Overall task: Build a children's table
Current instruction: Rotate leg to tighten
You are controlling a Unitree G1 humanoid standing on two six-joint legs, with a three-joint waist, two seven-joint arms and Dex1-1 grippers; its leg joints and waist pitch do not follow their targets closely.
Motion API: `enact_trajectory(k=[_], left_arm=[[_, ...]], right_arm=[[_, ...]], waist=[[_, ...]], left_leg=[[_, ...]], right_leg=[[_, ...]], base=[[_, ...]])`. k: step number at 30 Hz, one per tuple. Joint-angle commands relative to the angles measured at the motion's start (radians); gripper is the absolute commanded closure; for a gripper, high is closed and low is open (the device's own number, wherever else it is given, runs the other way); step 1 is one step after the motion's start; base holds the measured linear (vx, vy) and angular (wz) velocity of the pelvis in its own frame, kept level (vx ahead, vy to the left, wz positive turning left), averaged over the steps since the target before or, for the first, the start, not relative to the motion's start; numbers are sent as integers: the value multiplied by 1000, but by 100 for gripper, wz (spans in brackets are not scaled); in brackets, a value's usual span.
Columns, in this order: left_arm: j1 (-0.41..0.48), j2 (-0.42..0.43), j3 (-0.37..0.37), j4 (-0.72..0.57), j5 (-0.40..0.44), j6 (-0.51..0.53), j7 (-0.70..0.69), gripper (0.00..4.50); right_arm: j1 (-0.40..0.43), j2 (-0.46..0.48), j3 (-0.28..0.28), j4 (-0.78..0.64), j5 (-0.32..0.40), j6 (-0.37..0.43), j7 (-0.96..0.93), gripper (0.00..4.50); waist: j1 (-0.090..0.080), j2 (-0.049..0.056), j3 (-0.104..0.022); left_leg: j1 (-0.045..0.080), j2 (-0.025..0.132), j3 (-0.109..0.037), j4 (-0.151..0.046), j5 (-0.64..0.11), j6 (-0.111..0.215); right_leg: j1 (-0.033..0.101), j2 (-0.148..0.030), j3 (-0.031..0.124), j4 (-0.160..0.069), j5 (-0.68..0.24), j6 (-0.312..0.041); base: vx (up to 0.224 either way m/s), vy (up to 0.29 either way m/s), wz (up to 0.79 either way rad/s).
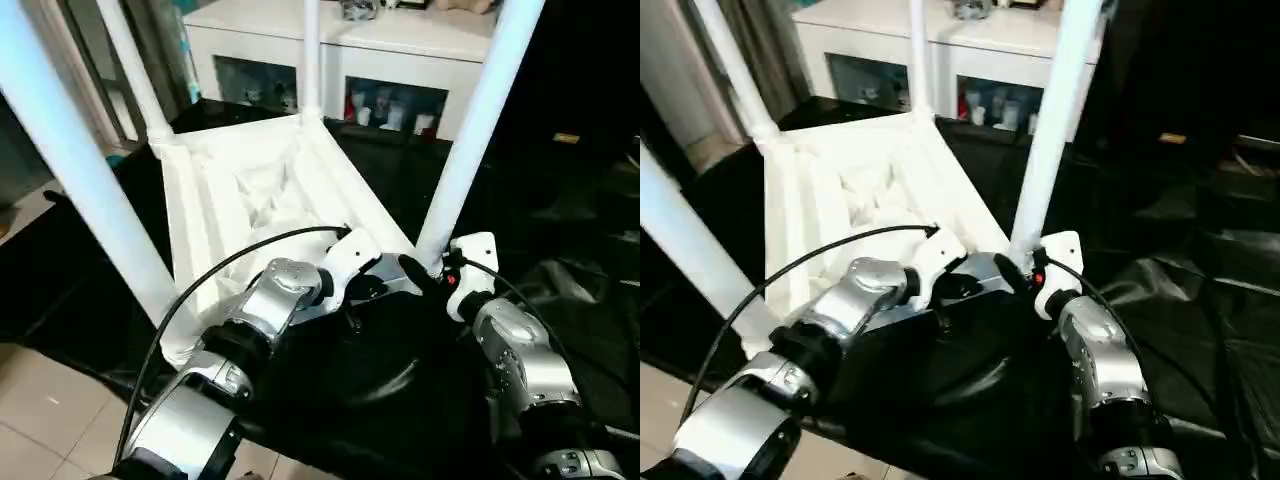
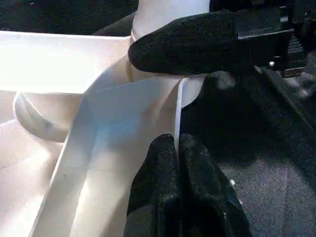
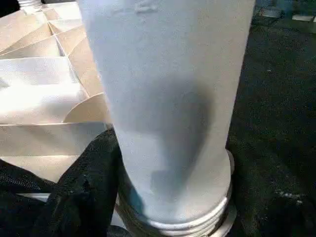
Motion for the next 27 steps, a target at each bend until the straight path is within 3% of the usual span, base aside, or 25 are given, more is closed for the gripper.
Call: enact_trajectory(k=[1, 4, 7, 10, 13, 17, 19, 27], left_arm=[[2, -4, 11, 35, 1, -10, 56, 450], [17, 20, 0, 22, -6, -36, -15, 450], [42, 60, -16, -11, -20, -66, -135, 450], [62, 96, -27, -40, -35, -89, -228, 450], [109, 173, -46, -116, -78, -110, -416, 450], [125, 210, -43, -138, -94, -93, -485, 450], [134, 226, -43, -157, -106, -75, -524, 450], [152, 240, -49, -195, -114, -58, -566, 450]], right_arm=[[13, 37, 71, -10, -11, -9, 54, 99], [18, 4, 81, -25, -3, -23, 118, 99], [37, -57, 99, -63, 18, -38, 250, 99], [48, -104, 101, -86, 40, -22, 334, 99], [78, -194, 118, -131, 75, -3, 499, 99], [97, -244, 125, -162, 104, 22, 602, 99], [100, -261, 128, -167, 111, 20, 638, 99], [90, -262, 150, -170, 122, 42, 685, 124]], waist=[[-1, -22, -44], [-1, -23, -46], [3, -26, -46], [1, -25, -44], [5, -23, -45], [11, -19, -45], [15, -23, -46], [17, -22, -46]], left_leg=[[0, 62, -34, -65, -191, 76], [1, 64, -36, -65, -197, 72], [-3, 63, -33, -62, -178, 91], [-7, 63, -34, -62, -175, 104], [-5, 70, -36, -64, -176, 107], [2, 76, -30, -63, -181, 104], [-2, 75, -30, -62, -168, 102], [-3, 72, -30, -61, -152, 97]], right_leg=[[36, -91, 53, -94, -298, -171], [37, -91, 53, -93, -298, -167], [40, -92, 54, -88, -247, -178], [42, -93, 53, -87, -253, -184], [42, -93, 53, -84, -253, -189], [34, -89, 53, -80, -226, -211], [38, -92, 53, -76, -204, -220], [37, -91, 52, -75, -212, -215]], base=[[0, 0, 0], [0, 0, 0], [0, 0, 0], [0, 0, 0], [0, 0, 0], [0, 0, 0], [0, 0, 0], [0, 0, 0]])
